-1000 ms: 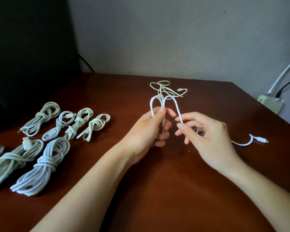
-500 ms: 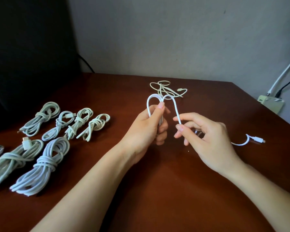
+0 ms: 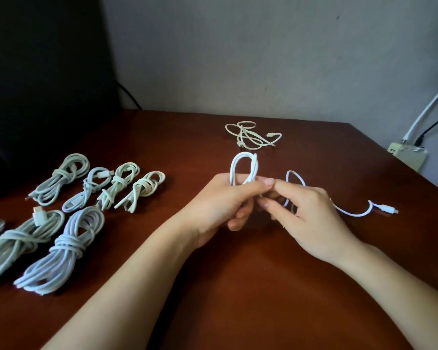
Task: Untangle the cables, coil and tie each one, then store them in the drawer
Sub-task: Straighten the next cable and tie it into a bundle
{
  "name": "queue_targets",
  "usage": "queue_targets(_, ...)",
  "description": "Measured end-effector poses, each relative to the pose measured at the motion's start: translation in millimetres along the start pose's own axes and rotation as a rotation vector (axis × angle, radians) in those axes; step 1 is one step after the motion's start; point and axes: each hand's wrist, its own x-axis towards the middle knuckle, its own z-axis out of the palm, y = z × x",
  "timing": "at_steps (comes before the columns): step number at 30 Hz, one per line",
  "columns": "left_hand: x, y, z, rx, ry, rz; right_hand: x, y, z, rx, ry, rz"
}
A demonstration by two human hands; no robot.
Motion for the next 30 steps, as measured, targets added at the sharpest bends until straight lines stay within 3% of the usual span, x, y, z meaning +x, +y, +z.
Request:
queue_targets(8, 4.7, -4.6, -0.1, 0.175, 0.047, -0.003, 0.9, 6.5, -2.1, -0.037, 0.024, -0.04)
queue_targets(19, 4.3, -4.2, 8.6, -0.051, 0.126, 0.053, -0.5, -1.3, 2.4, -0.057, 0.042, -0.065)
queue_targets(30, 3.1, -0.3, 4.5, -0.157, 0.038, 0.153, 1.1, -6.0, -3.9, -0.091, 0.187, -0.127)
